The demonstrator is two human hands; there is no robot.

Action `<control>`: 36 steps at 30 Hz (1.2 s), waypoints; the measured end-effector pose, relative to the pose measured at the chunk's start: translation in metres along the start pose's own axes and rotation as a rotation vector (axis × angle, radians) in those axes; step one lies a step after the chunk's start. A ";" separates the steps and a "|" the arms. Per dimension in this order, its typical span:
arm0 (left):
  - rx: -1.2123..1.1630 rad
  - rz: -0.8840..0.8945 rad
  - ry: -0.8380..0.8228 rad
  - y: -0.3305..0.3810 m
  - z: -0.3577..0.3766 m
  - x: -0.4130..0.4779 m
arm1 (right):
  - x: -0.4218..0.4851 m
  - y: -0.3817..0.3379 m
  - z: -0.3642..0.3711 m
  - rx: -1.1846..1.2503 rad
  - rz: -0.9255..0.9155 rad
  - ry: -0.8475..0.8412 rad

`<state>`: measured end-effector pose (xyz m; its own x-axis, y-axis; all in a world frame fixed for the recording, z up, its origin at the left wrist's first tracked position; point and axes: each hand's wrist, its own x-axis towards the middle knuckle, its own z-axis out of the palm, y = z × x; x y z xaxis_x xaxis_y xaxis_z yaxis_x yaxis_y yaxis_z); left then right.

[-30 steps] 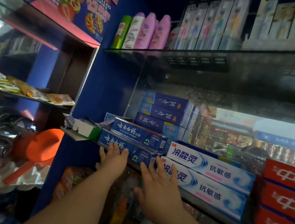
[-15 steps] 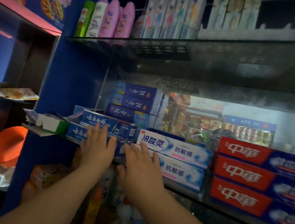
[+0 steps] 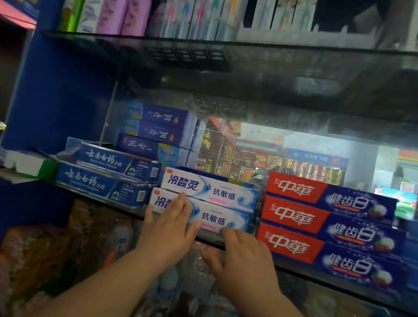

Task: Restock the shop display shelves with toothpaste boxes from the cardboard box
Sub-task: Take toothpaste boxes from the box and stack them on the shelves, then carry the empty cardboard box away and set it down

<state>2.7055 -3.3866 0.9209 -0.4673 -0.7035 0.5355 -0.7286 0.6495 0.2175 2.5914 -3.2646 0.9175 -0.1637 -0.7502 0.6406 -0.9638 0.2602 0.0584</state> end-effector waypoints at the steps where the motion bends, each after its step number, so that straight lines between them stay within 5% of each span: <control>1: 0.003 -0.002 0.017 0.000 0.002 -0.001 | -0.001 0.000 0.000 -0.013 -0.005 0.004; 13: -0.060 -0.079 0.090 -0.015 0.004 -0.057 | -0.023 -0.018 0.016 0.001 -0.172 0.255; 18: -0.029 -0.170 0.039 -0.035 0.010 -0.111 | -0.041 -0.053 0.032 0.172 -0.276 0.212; 30: -0.003 -0.675 -0.097 -0.065 0.077 -0.307 | -0.174 -0.099 0.131 0.500 -0.471 -0.181; 36: -0.134 -1.153 -0.305 -0.083 0.162 -0.448 | -0.269 -0.101 0.229 0.522 -0.437 -0.674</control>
<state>2.8940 -3.1718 0.5311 0.3132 -0.9184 -0.2419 -0.7466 -0.3955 0.5349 2.6844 -3.2280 0.5640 0.3029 -0.9512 0.0586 -0.9140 -0.3073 -0.2650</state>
